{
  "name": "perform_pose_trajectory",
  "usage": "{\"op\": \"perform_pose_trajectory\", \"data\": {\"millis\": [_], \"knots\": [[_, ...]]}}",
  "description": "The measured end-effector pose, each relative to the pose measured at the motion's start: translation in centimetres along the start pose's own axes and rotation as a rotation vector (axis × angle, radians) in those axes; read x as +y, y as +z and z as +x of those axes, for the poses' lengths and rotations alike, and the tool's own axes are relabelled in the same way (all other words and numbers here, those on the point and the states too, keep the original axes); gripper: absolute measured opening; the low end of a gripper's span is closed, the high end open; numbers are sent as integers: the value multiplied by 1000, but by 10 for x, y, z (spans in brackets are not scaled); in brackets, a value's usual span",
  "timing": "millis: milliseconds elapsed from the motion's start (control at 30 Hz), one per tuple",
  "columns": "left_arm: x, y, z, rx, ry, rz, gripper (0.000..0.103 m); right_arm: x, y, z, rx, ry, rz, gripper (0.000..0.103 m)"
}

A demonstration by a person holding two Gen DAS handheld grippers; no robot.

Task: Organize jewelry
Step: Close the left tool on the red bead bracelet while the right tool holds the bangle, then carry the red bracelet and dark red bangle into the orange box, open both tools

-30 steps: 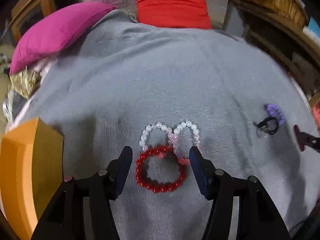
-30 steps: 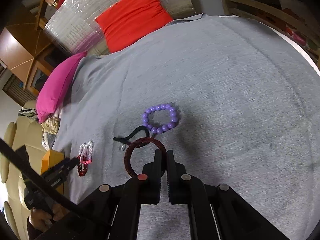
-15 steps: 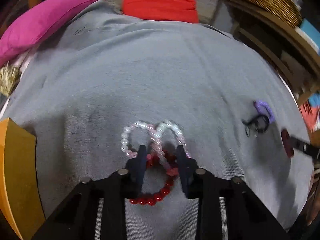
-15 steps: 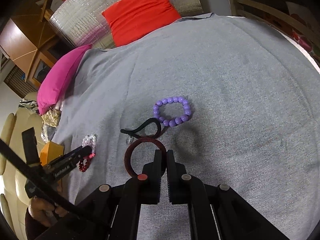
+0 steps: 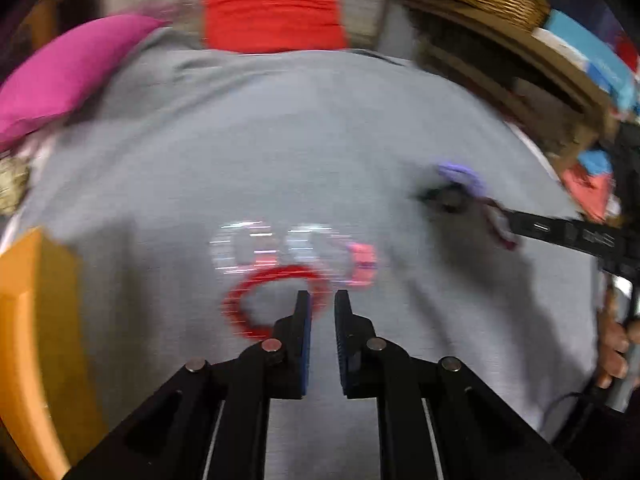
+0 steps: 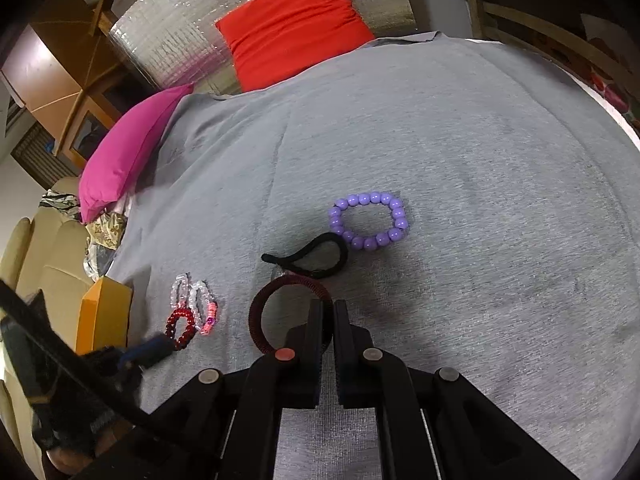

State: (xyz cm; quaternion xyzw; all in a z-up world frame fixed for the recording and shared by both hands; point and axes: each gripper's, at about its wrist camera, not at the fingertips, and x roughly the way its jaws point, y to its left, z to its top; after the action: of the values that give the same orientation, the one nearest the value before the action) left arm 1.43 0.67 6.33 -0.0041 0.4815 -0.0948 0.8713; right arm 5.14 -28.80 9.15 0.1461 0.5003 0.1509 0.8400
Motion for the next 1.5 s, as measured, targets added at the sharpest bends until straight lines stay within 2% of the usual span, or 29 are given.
{"op": "perform_pose_trajectory", "data": {"millis": [33, 67, 100, 267, 367, 433, 467, 533, 567, 633, 733, 967, 1133, 1200, 1500], "knots": [[8, 0, 0, 4, 46, -16, 27, 0, -1, 0, 3, -1, -2, 6], [15, 1, 2, 7, 83, -28, 47, 1, -1, 2, 6, -2, -4, 6], [19, -1, 2, 5, 105, -38, 60, 1, -2, 3, 9, -3, -5, 6], [28, -3, 16, 25, 112, -63, 60, 5, -2, 6, 14, -3, -14, 6], [31, -1, 28, 49, 76, -51, 60, 6, -3, 8, 18, -5, -20, 6], [36, -1, 40, 77, 52, -74, 52, 6, -3, 9, 23, -5, -19, 6], [39, -2, 43, 81, 20, -96, 44, 6, -2, 9, 22, -7, -18, 6], [39, 0, 41, 71, 2, -96, 24, 4, -2, 8, 19, -9, -16, 6], [35, 0, 39, 67, 13, -68, 11, 4, -1, 7, 17, -9, -15, 6], [25, 0, 34, 56, 29, -40, 10, 3, 0, 6, 12, -12, -15, 6], [17, -3, 23, 40, 13, -42, 10, 1, 1, 2, 4, -8, -13, 6], [1, 1, -26, -76, -27, -24, 9, -9, 7, -22, -78, -27, -1, 6], [-4, 3, -62, -163, -55, -17, 9, -17, 9, -27, -84, -31, 26, 6], [-6, 5, -64, -185, -55, -18, 9, -16, 7, -27, -84, -19, 23, 6], [-29, -3, -88, -263, 81, 12, 9, 21, -1, -32, -131, 40, -74, 6]]}}
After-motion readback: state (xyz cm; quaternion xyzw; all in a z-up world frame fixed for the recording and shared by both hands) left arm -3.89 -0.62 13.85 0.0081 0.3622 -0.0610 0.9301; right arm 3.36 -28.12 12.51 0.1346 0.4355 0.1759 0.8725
